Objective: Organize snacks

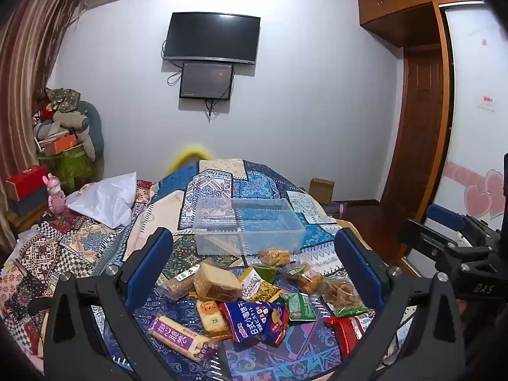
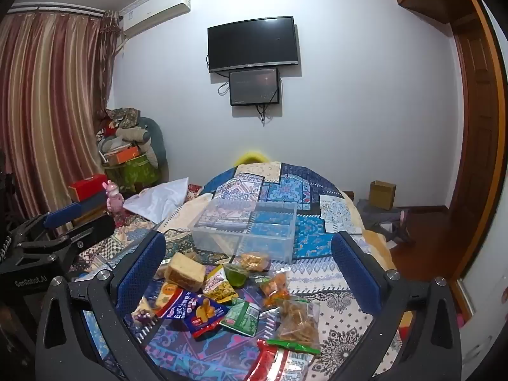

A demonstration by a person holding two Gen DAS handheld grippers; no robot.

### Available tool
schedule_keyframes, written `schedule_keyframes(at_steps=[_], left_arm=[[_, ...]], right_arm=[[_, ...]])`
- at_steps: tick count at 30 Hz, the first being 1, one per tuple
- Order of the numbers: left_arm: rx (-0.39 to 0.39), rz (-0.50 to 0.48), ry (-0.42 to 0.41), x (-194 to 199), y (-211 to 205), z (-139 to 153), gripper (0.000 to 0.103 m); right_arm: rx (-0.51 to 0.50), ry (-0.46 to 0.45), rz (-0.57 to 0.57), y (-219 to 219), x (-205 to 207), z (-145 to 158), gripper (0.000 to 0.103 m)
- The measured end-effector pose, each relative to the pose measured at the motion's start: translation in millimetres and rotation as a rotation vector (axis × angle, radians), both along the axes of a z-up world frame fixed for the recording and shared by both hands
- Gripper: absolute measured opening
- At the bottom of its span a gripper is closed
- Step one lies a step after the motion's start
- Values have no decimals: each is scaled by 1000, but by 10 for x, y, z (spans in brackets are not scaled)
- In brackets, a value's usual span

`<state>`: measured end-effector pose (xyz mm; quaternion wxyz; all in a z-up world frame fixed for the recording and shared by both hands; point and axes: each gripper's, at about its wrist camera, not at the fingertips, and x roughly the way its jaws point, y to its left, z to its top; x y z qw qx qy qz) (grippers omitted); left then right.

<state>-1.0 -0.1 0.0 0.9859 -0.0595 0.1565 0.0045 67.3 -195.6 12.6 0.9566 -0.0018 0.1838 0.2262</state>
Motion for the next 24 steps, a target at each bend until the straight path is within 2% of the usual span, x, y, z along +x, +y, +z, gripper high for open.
schedule_keyframes(at_steps=[1, 24], left_arm=[[-4, -2, 19, 17, 7, -1, 103], [14, 3, 4, 22, 10, -24, 103]], right_arm=[[0, -3, -2, 0, -1, 0, 103], [-6, -7, 5, 36, -12, 19, 103]])
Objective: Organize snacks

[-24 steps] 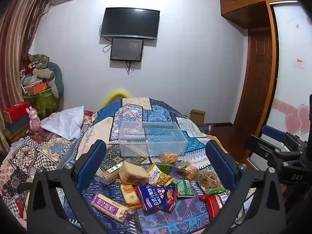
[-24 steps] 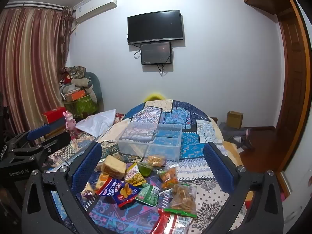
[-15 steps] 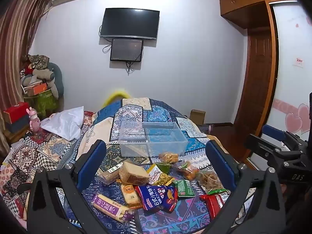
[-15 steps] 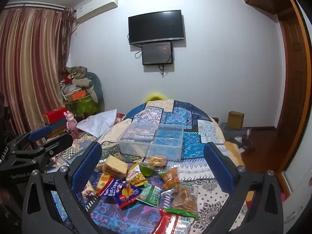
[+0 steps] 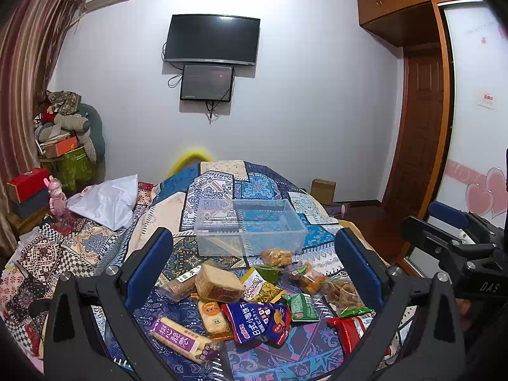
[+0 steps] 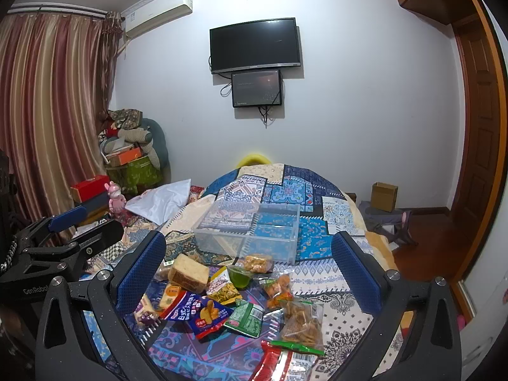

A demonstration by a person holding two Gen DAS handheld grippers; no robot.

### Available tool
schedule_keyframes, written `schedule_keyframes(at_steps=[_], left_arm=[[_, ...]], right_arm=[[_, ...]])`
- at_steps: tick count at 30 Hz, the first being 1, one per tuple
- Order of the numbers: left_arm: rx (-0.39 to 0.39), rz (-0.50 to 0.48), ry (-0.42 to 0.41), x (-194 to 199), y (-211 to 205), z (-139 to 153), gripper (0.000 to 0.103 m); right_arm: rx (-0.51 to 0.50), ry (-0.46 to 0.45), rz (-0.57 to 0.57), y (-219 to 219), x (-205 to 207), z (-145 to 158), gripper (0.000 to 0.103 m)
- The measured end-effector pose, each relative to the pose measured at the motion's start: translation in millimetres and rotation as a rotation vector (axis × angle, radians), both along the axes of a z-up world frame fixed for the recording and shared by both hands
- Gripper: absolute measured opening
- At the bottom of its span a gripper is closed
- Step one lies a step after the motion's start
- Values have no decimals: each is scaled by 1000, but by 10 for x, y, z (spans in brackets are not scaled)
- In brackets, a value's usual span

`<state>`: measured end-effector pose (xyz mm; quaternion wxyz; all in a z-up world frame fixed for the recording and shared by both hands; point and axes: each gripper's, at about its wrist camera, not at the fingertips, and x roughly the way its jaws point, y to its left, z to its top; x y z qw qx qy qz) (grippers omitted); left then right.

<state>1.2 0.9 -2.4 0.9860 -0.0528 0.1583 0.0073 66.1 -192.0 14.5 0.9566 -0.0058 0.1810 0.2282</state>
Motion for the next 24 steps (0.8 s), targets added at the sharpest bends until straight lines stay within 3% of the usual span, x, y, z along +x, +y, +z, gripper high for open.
schedule_keyframes(at_steps=[24], left_arm=[[-6, -6, 10, 11, 15, -26, 103]], right_arm=[[5, 1, -2, -10, -2, 28, 103]])
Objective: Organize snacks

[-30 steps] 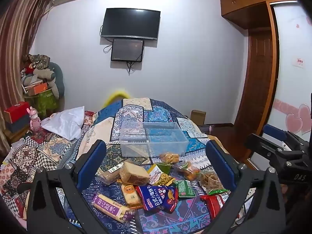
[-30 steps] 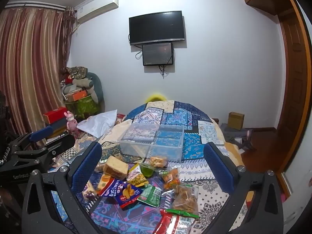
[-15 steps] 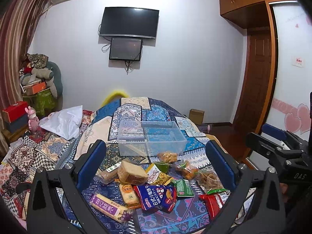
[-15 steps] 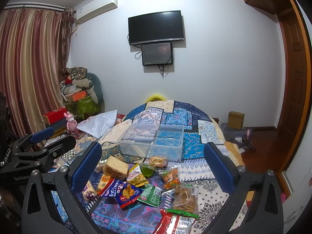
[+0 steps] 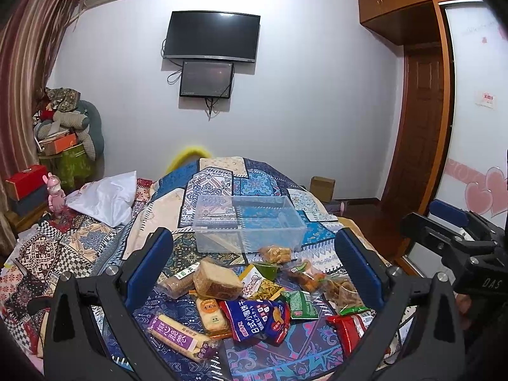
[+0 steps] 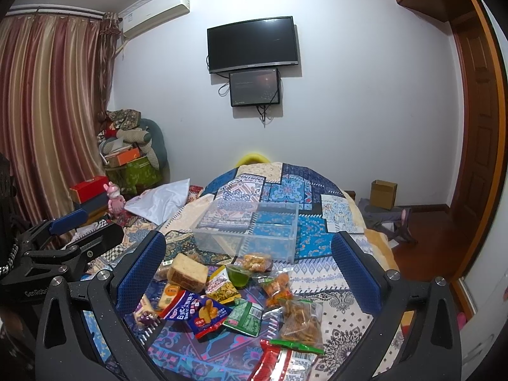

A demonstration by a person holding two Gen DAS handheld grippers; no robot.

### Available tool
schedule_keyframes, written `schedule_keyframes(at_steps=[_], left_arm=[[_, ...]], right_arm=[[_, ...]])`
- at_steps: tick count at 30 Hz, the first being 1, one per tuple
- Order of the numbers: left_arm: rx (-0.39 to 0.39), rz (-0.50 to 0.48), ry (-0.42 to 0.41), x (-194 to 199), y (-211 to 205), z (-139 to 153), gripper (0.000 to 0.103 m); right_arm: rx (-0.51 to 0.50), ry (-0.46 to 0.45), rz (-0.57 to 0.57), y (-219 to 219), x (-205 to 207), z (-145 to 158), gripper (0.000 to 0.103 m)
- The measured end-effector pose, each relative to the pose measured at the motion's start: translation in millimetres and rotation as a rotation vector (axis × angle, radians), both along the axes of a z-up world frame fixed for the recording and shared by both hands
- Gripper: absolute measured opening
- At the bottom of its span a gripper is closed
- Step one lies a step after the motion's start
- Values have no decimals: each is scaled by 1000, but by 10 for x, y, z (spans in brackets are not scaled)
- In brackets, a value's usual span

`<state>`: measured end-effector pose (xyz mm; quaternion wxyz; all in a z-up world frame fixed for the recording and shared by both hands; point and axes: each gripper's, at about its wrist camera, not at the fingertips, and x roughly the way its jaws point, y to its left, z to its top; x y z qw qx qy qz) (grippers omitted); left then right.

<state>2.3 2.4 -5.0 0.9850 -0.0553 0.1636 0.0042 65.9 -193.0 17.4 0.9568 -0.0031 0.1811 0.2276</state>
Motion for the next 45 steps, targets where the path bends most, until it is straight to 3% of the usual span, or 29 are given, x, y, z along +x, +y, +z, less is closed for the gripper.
schedule_keyframes(at_steps=[35, 45], left_arm=[[13, 2, 6, 5, -19, 20, 103], [-9, -40, 69, 100, -17, -92, 103]], right_arm=[[9, 4, 0, -32, -2, -26, 103], [0, 65, 3, -76, 108, -143, 103]])
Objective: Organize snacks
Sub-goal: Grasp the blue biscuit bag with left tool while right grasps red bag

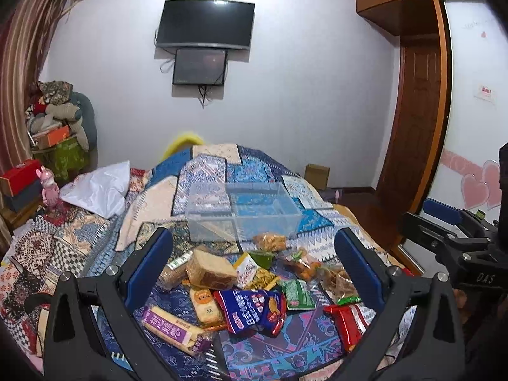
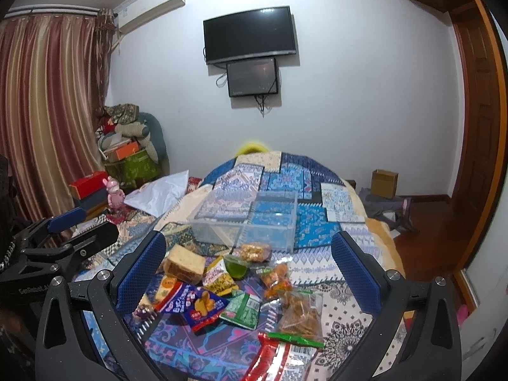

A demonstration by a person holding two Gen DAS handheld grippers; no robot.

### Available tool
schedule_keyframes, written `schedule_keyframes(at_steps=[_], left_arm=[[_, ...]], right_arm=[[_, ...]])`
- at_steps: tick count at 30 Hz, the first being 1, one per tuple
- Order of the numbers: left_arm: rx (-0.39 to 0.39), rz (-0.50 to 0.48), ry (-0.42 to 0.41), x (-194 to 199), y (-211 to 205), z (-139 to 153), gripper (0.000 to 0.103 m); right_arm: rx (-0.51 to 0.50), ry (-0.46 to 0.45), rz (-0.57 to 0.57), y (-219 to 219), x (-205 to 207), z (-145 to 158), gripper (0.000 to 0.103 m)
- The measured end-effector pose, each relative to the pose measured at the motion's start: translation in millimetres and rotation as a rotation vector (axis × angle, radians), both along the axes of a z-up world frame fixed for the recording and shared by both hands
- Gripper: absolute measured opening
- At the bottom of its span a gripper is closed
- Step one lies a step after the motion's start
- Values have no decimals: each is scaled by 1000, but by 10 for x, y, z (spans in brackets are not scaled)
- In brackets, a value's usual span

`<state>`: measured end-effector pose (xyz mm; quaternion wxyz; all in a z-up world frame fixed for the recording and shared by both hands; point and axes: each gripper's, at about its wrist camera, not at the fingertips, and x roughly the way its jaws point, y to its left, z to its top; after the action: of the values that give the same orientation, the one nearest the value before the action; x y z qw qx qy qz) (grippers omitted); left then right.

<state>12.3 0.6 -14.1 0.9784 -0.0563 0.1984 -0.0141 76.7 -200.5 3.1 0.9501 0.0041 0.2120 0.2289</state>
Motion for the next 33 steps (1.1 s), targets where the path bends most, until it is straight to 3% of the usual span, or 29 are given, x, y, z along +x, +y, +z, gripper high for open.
schedule_keyframes(at_steps=[5, 17, 24, 33], left_arm=[[2, 9, 76, 86, 14, -205, 85], [-16, -24, 284, 320, -61, -866, 85], [12, -46, 359, 541, -242, -1183, 85], [20, -8, 418, 785, -218, -1411, 85]], right_arm=[[-25, 50, -4, -89, 56, -130, 103], [-108, 290, -27, -369, 164, -731, 99], [-142, 378, -8, -356, 158, -999, 99], [-140, 483, 3, -357, 202, -1306, 99]])
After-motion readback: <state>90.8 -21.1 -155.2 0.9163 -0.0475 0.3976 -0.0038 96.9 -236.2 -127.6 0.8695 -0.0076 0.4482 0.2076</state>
